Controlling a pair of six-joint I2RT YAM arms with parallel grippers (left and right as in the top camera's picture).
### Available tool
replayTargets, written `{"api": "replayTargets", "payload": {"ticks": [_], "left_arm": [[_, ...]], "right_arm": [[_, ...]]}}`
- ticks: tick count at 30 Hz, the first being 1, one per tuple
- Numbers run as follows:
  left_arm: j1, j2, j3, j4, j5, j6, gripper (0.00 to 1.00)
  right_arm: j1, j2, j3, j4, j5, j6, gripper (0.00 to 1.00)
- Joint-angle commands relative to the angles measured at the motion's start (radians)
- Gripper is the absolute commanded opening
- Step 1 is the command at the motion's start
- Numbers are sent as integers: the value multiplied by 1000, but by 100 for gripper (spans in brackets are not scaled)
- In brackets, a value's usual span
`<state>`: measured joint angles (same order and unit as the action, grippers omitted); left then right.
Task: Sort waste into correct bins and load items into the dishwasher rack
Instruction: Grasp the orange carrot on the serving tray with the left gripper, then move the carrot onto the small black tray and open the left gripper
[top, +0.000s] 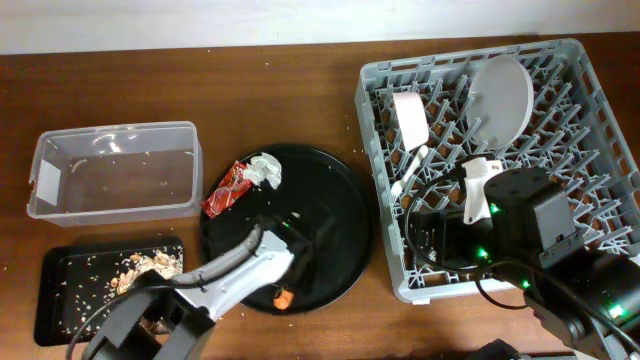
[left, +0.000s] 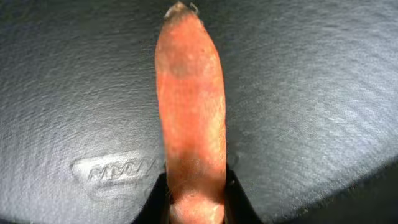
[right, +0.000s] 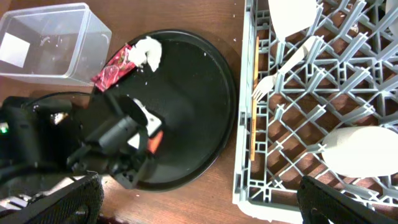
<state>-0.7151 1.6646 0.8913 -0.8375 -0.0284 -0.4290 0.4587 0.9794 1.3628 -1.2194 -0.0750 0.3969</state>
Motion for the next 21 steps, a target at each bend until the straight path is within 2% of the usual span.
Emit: {"api": "replayTargets", "payload": {"ticks": [1, 4, 5, 9, 11, 12, 13, 14, 15, 16, 17, 19, 20, 21], "left_arm": [[140, -108, 54, -113, -24, -127, 1], [427, -293, 57, -210, -24, -185, 1], [579, -344, 57, -228, -25, -185, 1], [1088, -364, 35, -260, -87, -189, 1], [1219, -365, 27, -268, -79, -181, 1], [1257, -365, 27, -269, -45, -140, 10], [1259, -365, 34, -264, -31, -121, 34], [1258, -366, 61, -266, 28, -93, 51], [1258, -367, 114, -290, 116, -77, 56], [1243, -367, 187, -308, 215, -11, 66], [1193, -367, 257, -319, 227, 17, 71], [986, -367, 317, -229, 264, 132, 69], [812, -353, 317, -126, 231, 246, 68], [698, -332, 317, -73, 146, 284, 68]], "right_arm": [[-4, -2, 6, 3, 8, 8, 99], [-4, -2, 6, 3, 8, 8, 99], [-4, -2, 6, 3, 8, 8, 99], [-4, -2, 6, 3, 8, 8, 99], [-4, -2, 6, 5, 8, 8, 99], [-4, -2, 6, 16, 8, 8, 99], [-4, -2, 6, 23, 8, 8, 99], [-4, -2, 6, 25, 8, 8, 98], [-4, -2, 6, 25, 8, 8, 99], [-4, -2, 6, 26, 8, 8, 99], [-4, -2, 6, 28, 8, 8, 99], [-4, -2, 6, 30, 8, 8, 99], [-4, -2, 6, 29, 8, 8, 99], [-4, -2, 6, 29, 3, 8, 99]]}}
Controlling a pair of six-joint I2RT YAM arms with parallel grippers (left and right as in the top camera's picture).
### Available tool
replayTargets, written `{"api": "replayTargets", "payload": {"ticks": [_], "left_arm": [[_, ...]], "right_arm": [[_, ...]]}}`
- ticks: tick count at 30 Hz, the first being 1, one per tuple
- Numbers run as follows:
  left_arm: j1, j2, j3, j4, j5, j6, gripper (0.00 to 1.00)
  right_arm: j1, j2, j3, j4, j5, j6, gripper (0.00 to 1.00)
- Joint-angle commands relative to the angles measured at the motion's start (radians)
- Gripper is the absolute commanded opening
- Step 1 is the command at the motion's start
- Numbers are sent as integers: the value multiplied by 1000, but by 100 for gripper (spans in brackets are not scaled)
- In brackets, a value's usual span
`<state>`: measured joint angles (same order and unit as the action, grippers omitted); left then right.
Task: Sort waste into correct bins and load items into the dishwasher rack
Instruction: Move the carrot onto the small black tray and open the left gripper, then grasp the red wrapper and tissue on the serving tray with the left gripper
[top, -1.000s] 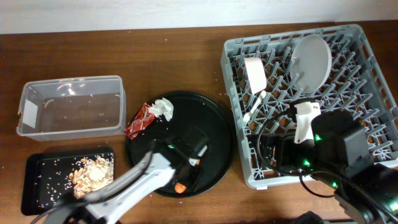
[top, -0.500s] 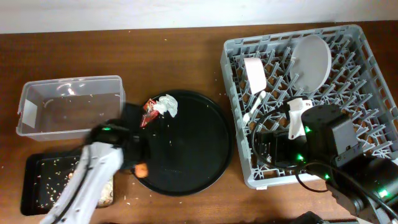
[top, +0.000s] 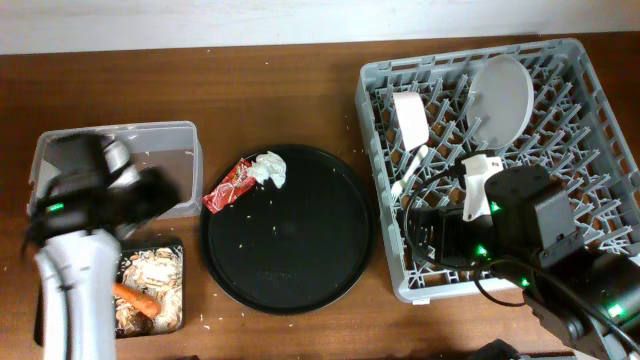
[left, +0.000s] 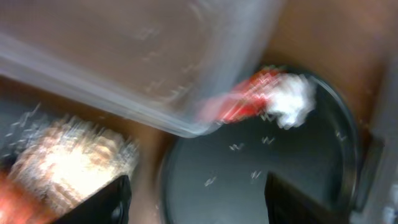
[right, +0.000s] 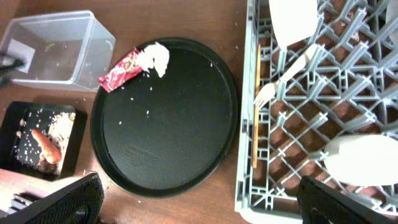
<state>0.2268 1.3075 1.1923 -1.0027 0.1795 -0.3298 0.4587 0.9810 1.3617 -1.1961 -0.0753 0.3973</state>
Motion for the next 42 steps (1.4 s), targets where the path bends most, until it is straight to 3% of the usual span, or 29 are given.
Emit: {"api": "replayTargets", "payload": {"ticks": [1, 4, 9, 10, 12, 13, 14, 16, 19, 20, 22, 25, 26, 27, 28, 29, 30, 32, 34, 36, 40, 41, 42], "left_arm": [[-408, 101, 16, 190, -205, 244, 68], [-570, 344, 16, 423, -208, 396, 68], [-576, 638, 16, 662, -249, 395, 67], [-576, 675, 16, 680, -250, 392, 62], [-586, 683, 16, 612, -236, 360, 34], [-594, 682, 17, 574, -236, 360, 11], [-593, 667, 30, 532, -183, 355, 0], [-592, 533, 138, 386, -104, 352, 0], [-531, 376, 168, 296, -298, 341, 0], [-486, 346, 168, 286, -338, 341, 0], [-235, 319, 168, 283, -329, 333, 0], [-110, 286, 172, 230, -335, 300, 3], [-95, 261, 172, 231, -328, 285, 51], [-100, 252, 172, 230, -311, 285, 81], [-129, 251, 172, 215, -162, 293, 87], [-176, 251, 170, 216, -32, 298, 87], [-254, 254, 163, 208, -53, 328, 82], [-409, 308, 98, 207, -257, 363, 77], [-478, 405, 42, 270, -267, 400, 70], [-519, 531, 36, 296, -290, 415, 62], [-522, 682, 36, 346, -415, 414, 59], [-522, 690, 36, 356, -420, 414, 45], [-522, 690, 36, 360, -420, 414, 24]], "right_arm": [[-4, -4, 8, 5, -4, 8, 99], [-4, -4, 8, 5, -6, 8, 99], [-4, 1, 8, -5, -6, 8, 99], [-4, 5, 8, -5, -6, 8, 99], [-4, 10, 8, -5, -6, 8, 99], [-4, 10, 8, -4, -6, 8, 99], [-4, 10, 8, -6, -6, 8, 99], [-4, 9, 8, -24, -6, 8, 99], [-4, 9, 8, -31, -7, 8, 99], [-4, 9, 8, -31, -6, 8, 99], [-4, 9, 8, -31, -6, 8, 99], [-4, 9, 8, -31, -6, 8, 99], [-4, 9, 8, -31, -6, 8, 99], [-4, 9, 8, -31, -6, 8, 99], [-4, 9, 8, -31, -6, 8, 99], [-4, 9, 8, -31, -6, 8, 99], [-4, 9, 8, -31, -7, 8, 99], [-4, 9, 8, -32, -21, 8, 99], [-4, 9, 8, -31, -21, 8, 99], [-4, 9, 8, -31, -21, 8, 99], [-4, 10, 8, -34, -21, 8, 99], [-4, 9, 8, -36, -21, 8, 99], [-4, 10, 8, -36, -21, 8, 99]]}}
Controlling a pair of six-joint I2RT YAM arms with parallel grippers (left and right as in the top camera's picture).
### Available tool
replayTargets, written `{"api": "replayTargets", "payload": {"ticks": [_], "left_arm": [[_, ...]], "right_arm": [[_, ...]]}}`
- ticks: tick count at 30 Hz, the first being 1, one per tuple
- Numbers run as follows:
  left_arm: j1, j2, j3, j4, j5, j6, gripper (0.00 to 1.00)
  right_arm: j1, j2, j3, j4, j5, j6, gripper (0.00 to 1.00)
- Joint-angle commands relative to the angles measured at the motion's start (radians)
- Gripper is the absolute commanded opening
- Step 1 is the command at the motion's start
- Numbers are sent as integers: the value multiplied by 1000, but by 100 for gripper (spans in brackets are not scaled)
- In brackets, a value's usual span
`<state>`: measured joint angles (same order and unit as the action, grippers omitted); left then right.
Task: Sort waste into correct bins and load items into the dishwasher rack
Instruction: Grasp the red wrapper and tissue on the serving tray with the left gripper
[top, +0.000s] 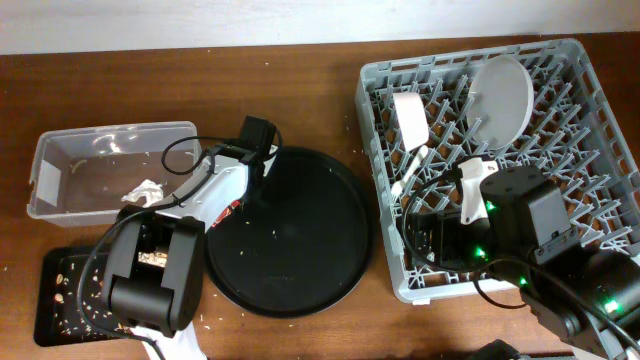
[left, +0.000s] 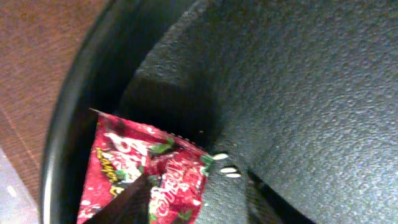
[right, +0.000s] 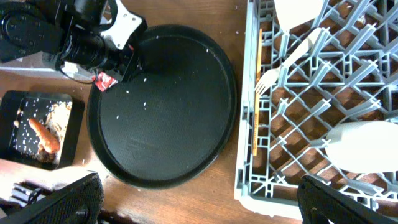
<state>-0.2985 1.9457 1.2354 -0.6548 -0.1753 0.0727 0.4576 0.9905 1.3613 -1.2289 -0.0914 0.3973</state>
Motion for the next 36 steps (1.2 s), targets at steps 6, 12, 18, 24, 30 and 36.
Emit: {"api": "replayTargets", "payload": {"ticks": [6, 12, 18, 24, 30, 36], "left_arm": [[-76, -62, 134, -201, 6, 11, 0], [-60, -221, 64, -295, -84, 3, 46], [-20, -23, -83, -145, -177, -49, 55], [-28, -37, 15, -232, -35, -49, 0], [-28, -333, 94, -358, -5, -49, 0], [-28, -99, -96, -225, -172, -114, 45]], "right_arm": [[-3, 0, 8, -6, -5, 8, 99], [-3, 0, 8, -6, -5, 8, 99], [-3, 0, 8, -6, -5, 8, 99], [-3, 0, 8, -6, -5, 8, 99], [-3, 1, 8, -6, -5, 8, 99], [-3, 1, 8, -6, -5, 8, 99]]}}
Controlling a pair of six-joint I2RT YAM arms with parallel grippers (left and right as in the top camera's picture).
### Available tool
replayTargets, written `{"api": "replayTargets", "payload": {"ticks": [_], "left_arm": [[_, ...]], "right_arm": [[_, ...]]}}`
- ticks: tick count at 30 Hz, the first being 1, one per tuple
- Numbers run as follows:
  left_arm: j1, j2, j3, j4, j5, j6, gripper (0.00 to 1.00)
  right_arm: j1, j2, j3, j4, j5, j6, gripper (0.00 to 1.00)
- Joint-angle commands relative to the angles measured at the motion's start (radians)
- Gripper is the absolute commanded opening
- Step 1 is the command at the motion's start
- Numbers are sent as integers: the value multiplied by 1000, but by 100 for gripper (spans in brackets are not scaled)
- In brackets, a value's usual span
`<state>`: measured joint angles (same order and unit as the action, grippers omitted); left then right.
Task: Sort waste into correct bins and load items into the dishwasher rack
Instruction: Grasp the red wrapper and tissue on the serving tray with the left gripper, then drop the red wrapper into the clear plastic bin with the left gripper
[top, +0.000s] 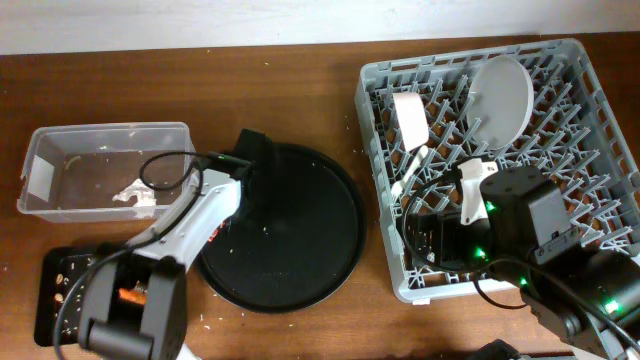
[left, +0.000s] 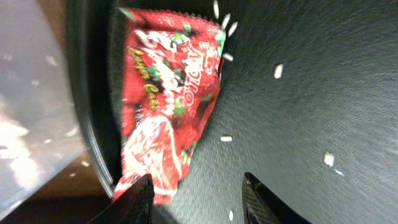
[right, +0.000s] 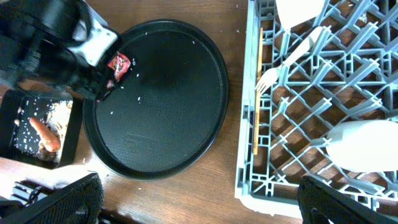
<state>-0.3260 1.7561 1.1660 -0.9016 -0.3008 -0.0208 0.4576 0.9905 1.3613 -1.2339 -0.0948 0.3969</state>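
Note:
A red snack wrapper (left: 166, 106) lies flat on the left rim of the round black tray (top: 300, 240), also visible in the right wrist view as the wrapper (right: 118, 64). My left gripper (left: 196, 205) hovers open just short of its near end, the left finger (left: 134, 202) by the wrapper's corner. A white crumpled tissue (top: 135, 196) sits in the clear bin (top: 60, 140). A carrot piece (right: 42, 132) lies in the small black tray (top: 55, 265). My right gripper (right: 199, 205) hangs open and empty above the table beside the grey dishwasher rack (top: 385, 90).
The rack holds a white cup (top: 410, 115), a white plate (top: 500, 95) and a white fork (right: 280, 74). Rice grains (left: 278, 71) are scattered over the round tray. My left arm (top: 190, 225) stretches from the front edge over the tray's left side.
My left gripper has drawn back from the wrapper, which now shows whole ahead of the open fingers. The round tray and the clear bin sit slightly further left. The right arm has not moved.
My left gripper was shut on the carrot piece over the round tray, with wrapper and tissue on the tray's upper left. Then the carrot lay in the small black tray. Later the tissue was in the clear bin and the gripper stood at the wrapper, where it remains open.

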Motion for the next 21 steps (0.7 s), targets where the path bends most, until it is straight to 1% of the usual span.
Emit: {"api": "replayTargets", "payload": {"ticks": [1, 3, 4, 6, 8, 11, 12, 14, 15, 16, 17, 18, 19, 20, 21], "left_arm": [[0, 130, -27, 41, -95, -21, 45], [0, 148, -27, 74, -112, -20, 44], [0, 148, -27, 92, -121, -18, 36], [0, 148, -27, 127, -190, -17, 29], [0, 148, -27, 143, -198, -16, 19], [0, 148, -26, 164, -194, -16, 0], [-1, 146, -24, 161, -169, -16, 0], [-1, 107, 21, 96, -9, -9, 0], [-1, 61, 45, 69, 56, -9, 0], [-1, -29, 70, 41, 99, -9, 0], [-1, -84, 75, 34, 102, -9, 0], [2, -204, 75, 20, 101, -9, 0], [15, -286, 75, 13, 95, -9, 0], [56, -357, 75, 10, 82, -11, 0], [124, -415, 75, 15, 5, -50, 0]], "right_arm": [[-3, 1, 8, -2, -2, 8, 99], [-3, 1, 8, -1, -1, 8, 99], [-3, 1, 8, -1, -1, 8, 99], [-3, 1, 8, -1, -1, 8, 99], [-3, 1, 8, -1, -1, 8, 99], [-3, 1, 8, -2, -2, 8, 99], [-3, 1, 8, -2, -2, 8, 99], [-3, 1, 8, -2, -2, 8, 99], [-3, 1, 8, -2, -2, 8, 99], [-3, 1, 8, -2, -1, 8, 99], [-3, 1, 8, -2, -1, 8, 99], [-3, 1, 8, -2, -2, 8, 99], [-3, 1, 8, -2, -2, 8, 99], [-3, 1, 8, -2, -2, 8, 99], [-3, 1, 8, -2, -2, 8, 99]]}}
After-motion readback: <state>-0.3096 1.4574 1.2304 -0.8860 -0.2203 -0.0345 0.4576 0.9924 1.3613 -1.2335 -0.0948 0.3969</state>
